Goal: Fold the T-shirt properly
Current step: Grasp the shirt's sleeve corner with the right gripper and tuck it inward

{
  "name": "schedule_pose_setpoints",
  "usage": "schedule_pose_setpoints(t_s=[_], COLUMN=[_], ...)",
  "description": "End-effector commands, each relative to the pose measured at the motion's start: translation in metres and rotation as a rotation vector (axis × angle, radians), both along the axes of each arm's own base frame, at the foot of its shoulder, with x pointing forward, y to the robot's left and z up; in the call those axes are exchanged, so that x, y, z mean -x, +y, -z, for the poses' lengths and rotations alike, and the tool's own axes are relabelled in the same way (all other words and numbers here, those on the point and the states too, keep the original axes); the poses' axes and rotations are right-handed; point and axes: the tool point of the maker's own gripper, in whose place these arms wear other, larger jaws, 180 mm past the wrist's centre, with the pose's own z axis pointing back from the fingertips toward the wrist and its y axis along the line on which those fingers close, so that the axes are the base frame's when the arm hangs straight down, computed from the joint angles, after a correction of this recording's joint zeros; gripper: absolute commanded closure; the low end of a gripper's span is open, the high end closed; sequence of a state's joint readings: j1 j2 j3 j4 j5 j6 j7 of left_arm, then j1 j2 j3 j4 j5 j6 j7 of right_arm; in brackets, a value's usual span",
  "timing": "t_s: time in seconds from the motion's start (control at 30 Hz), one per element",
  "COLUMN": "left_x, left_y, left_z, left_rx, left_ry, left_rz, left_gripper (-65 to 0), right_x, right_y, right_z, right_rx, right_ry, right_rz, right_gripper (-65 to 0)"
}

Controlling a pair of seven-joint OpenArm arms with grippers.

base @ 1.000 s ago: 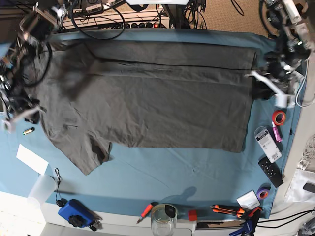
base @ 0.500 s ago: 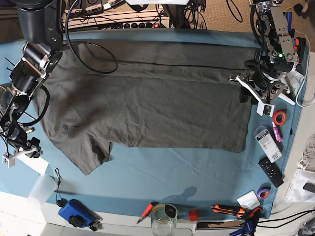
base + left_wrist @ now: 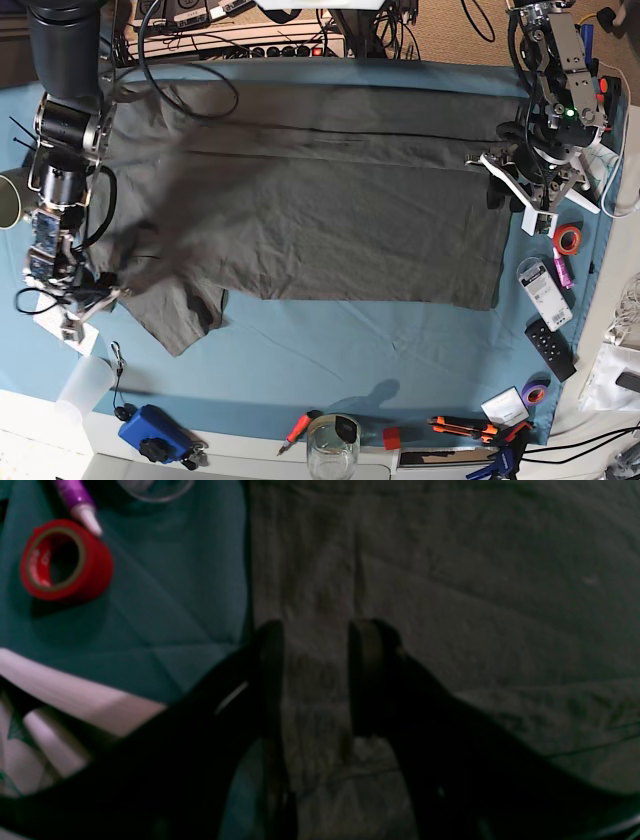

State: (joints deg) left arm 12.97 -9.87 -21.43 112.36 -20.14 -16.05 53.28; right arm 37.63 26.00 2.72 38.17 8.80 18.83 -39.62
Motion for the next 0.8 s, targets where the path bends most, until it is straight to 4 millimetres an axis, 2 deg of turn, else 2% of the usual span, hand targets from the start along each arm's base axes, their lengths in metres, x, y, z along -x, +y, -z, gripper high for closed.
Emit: schedule_pose_setpoints(t_s=[0.0, 0.2, 0.37, 0.47, 0.63, 0.77], left_x=[-0.007, -0.007, -0.008, -0.008, -0.008, -0.008], left_y=[0.001, 0.001, 0.001, 0.001, 0.001, 0.001], left_z=[-0.011, -0.011, -0.012, -0.012, -0.012, -0.013], left_rx=[-0.003, -0.003, -0.003, -0.003, -0.003, -0.002], left_ry=[-0.047, -0.047, -0.050, -0.050, -0.050, -0.054], left_rz=[0.004, 0.004, 0.004, 0.004, 0.003, 0.003], left_gripper=[-22.0, -22.0, -22.0, -22.0, -22.0, -22.0], right_x=[-0.016, -0.001, 0.013, 0.016, 0.022, 0.025], right_y=[-0.011, -0.014, -0.005, 0.000, 0.000, 0.003], right_z=[-0.026, 0.001, 0.023, 0.027, 0.030, 0.027], right_rx=[0.033, 0.026, -0.032, -0.060, -0.069, -0.088], right_ry=[-0.068, 0.010, 0.075, 0.091, 0.129, 0.161], right_rz=[0.012, 0.040, 0.009, -0.006, -0.003, -0.002], right_gripper=[-26.4, -25.5, -18.7, -16.3, 0.0, 0.0])
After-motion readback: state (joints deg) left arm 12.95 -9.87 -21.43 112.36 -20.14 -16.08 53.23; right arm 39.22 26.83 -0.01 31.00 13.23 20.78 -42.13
